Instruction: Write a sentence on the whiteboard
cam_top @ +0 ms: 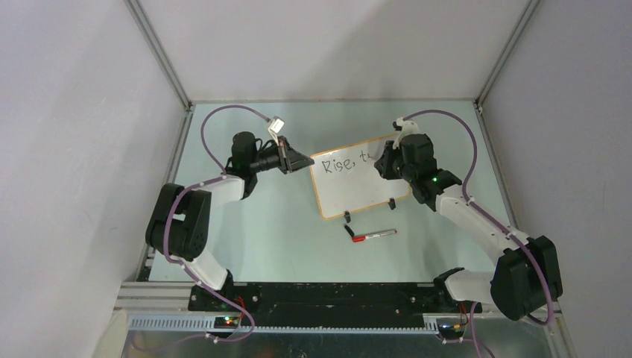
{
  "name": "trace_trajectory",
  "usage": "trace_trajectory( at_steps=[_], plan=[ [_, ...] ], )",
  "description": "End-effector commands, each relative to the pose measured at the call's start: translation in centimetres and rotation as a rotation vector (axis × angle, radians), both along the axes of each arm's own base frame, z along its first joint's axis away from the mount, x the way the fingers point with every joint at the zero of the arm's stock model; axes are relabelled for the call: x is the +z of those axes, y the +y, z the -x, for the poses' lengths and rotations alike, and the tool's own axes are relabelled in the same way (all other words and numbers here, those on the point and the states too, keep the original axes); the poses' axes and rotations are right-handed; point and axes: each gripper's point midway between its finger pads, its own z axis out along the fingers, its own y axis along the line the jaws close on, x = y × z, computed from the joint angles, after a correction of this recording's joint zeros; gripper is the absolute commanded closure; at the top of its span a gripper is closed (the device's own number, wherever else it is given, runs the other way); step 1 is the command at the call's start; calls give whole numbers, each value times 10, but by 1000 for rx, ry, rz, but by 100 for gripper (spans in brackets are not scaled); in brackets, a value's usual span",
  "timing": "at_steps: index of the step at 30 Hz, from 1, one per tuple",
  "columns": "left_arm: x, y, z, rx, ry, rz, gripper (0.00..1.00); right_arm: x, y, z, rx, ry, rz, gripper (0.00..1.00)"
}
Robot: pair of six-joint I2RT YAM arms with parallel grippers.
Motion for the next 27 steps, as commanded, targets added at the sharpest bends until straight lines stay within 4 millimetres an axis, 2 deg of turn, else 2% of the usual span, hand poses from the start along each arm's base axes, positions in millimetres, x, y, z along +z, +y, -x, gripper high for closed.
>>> trace_trajectory(
  at_steps=[1,27],
  plan=[
    [21,3,-2,-4,-86,3,97,25,7,-12,15,-63,-35,100],
    [20,3,-2,-4,-85,3,97,26,1,-19,-9,-67,-36,100]
  ],
)
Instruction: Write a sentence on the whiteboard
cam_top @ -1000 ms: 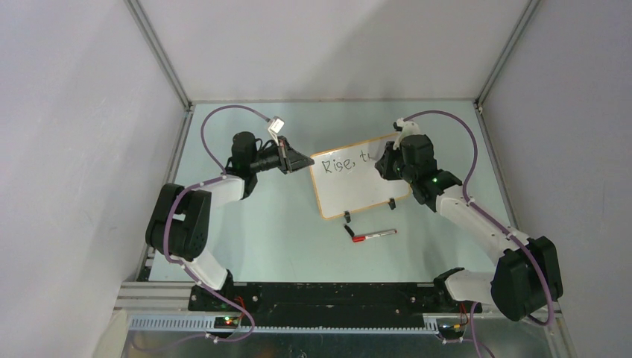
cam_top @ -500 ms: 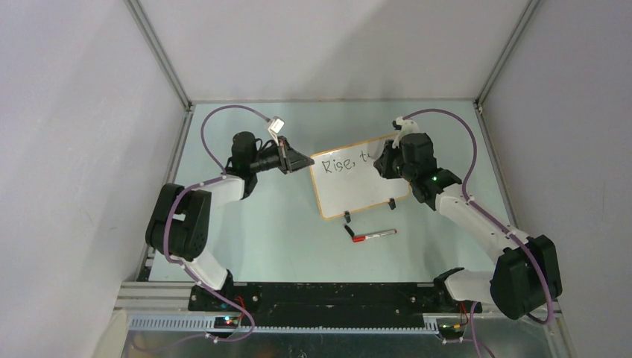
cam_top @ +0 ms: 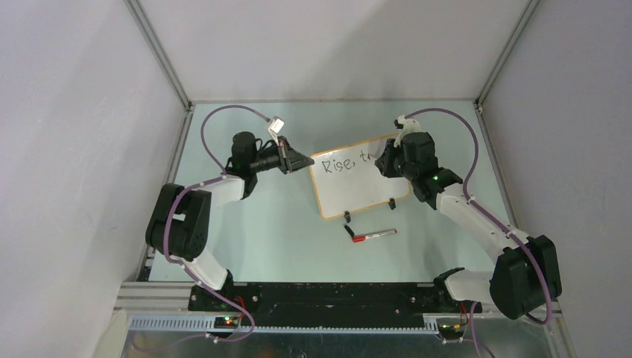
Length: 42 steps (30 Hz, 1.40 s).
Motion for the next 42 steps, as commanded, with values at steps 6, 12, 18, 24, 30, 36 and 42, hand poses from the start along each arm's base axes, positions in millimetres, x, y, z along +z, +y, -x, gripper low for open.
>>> trace_trajectory(
  at_steps=[6,12,18,24,30,36,42],
  plan=[
    [21,2,-2,-7,-88,3,97,22,2,-15,-9,-61,-28,100],
    [20,3,-2,-6,-87,2,98,24,-1,-18,-27,-58,-27,100],
    [20,3,-2,-6,-87,1,97,25,-3,-18,-34,-60,-29,100],
    [20,3,-2,-5,-87,1,98,26,-6,-19,-44,-58,-32,100],
    [20,3,-2,-5,-88,0,98,26,-12,-21,-73,-61,-23,100],
    [20,3,-2,-3,-87,0,97,36,-6,-15,-29,-81,-47,100],
    [20,3,-2,-4,-88,0,97,55,-6,-6,-8,-122,-65,100]
  ],
)
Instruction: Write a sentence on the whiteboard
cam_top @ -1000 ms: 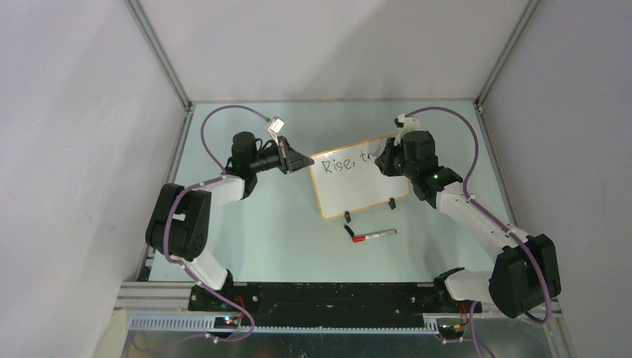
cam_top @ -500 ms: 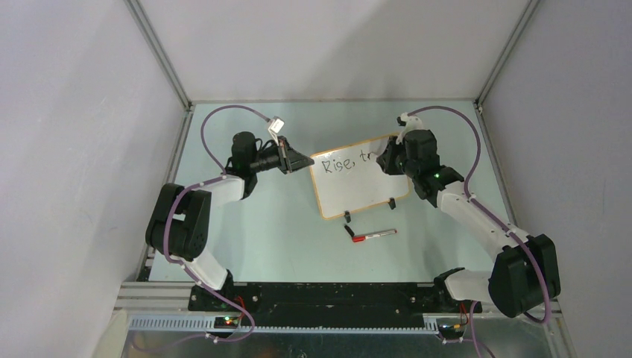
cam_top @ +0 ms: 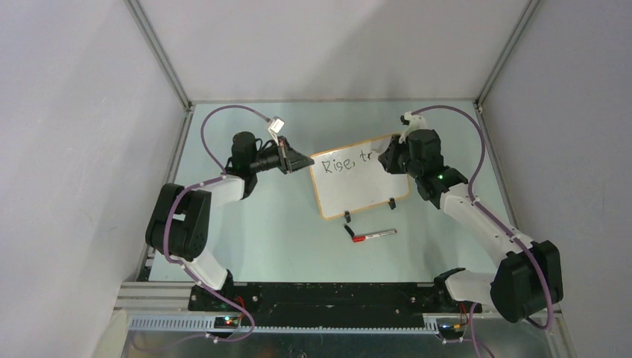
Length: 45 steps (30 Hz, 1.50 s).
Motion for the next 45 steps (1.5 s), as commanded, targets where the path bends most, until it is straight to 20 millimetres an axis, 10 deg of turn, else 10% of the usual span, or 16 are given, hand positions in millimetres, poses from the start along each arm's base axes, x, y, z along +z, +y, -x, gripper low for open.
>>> trace_trajectory(
  at_steps=[1,45],
  plan=[
    [20,3,-2,-4,-88,0,97,46,0,0,10,-110,-41,100],
    [19,3,-3,0,-82,-4,97,19,-16,-4,-56,-78,10,100]
  ],
)
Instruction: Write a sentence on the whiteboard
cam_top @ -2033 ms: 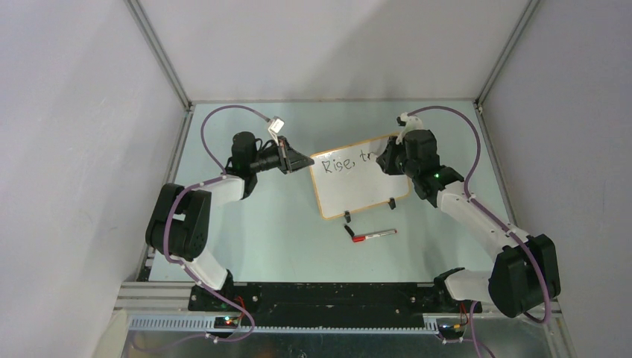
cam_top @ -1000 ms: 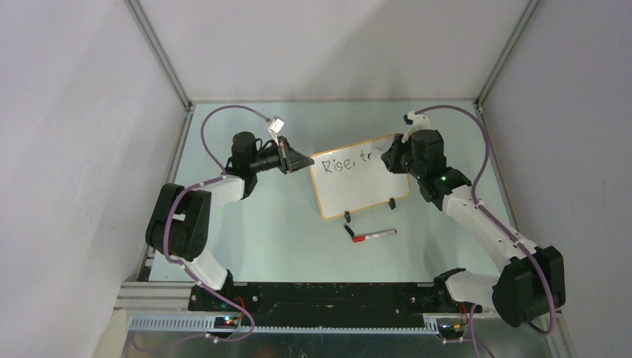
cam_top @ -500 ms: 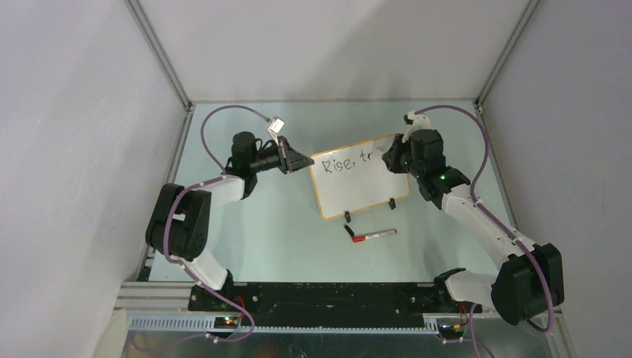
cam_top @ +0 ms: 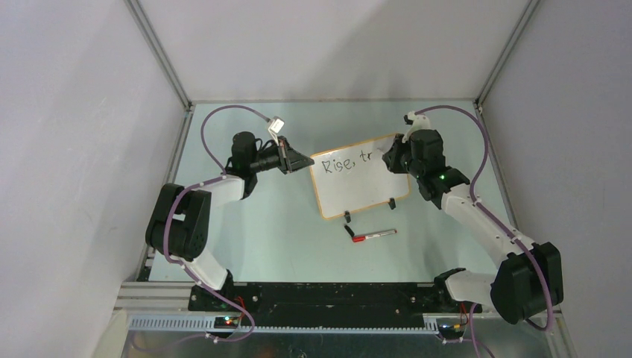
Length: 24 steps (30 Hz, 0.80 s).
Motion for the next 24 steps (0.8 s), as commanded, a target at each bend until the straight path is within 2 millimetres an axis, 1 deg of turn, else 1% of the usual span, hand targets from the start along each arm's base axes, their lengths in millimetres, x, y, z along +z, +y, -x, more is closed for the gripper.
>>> trace_trajectory(
  at_steps=[1,14,18,24],
  plan=[
    [19,3,-3,0,-81,-4,97,13,-4,-1,-7,-60,-4,100],
    [17,3,-6,8,-84,-10,98,8,-5,5,-9,-74,-20,100],
    [18,4,-6,12,-85,-9,98,8,-5,4,-13,-79,-22,100],
    [23,4,-5,12,-98,-12,98,9,-1,3,-5,-79,-48,100]
  ],
)
